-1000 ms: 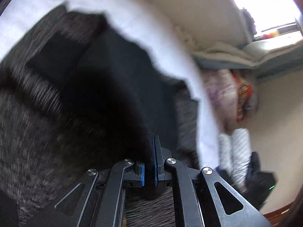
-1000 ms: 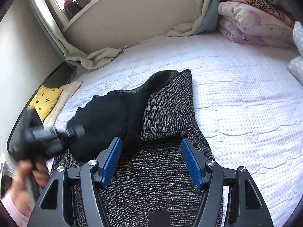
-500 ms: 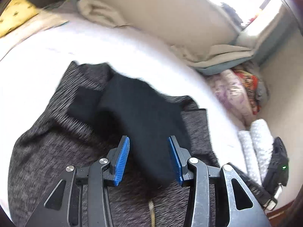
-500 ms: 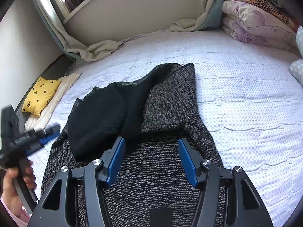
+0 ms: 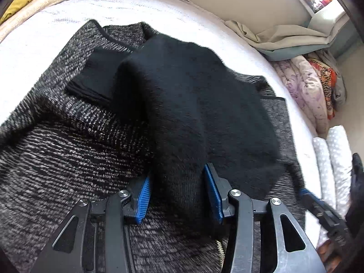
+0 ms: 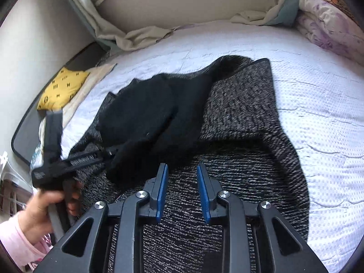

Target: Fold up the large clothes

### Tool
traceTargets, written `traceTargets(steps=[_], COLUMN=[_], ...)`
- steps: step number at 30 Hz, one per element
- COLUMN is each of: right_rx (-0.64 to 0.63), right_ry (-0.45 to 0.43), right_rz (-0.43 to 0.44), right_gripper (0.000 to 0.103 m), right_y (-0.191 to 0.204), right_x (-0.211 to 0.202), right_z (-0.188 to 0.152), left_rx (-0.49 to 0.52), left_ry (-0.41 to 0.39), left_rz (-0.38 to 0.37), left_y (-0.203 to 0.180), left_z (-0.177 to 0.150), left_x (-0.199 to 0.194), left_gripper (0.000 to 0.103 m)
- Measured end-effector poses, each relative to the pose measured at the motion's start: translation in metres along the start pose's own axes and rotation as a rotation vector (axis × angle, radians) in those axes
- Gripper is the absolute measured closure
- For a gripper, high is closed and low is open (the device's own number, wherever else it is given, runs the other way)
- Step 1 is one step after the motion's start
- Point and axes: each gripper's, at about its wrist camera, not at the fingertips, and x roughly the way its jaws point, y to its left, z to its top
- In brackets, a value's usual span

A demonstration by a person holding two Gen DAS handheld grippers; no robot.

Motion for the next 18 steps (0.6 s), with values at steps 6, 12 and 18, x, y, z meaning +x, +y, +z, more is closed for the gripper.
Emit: traceTargets(steps=[6,12,18], right_rx=[-0.062,-0.093,-0.074], right_ry=[-0.025,0.035,0.129], right_rz=[0.047,0.039,-0.012], right_gripper=[0.084,0.086,0.089], right_y=[0.036,0.071,0.067], right_x=[-0.007,0.035,0.083], right_z=[0.019,0.042,0.013], left_rx=[0.057,0.043,-0.001], left_ry=[-0.158,-0.062,0.005], left_rz=[0.002,-0.001,-0.013], left_y=[-0.007,0.001,0.020], left_z=[0.027,0.042,0.029], left_x=[-0.053,-0.023,0.020], left_gripper=[0.050,0.049,0.048])
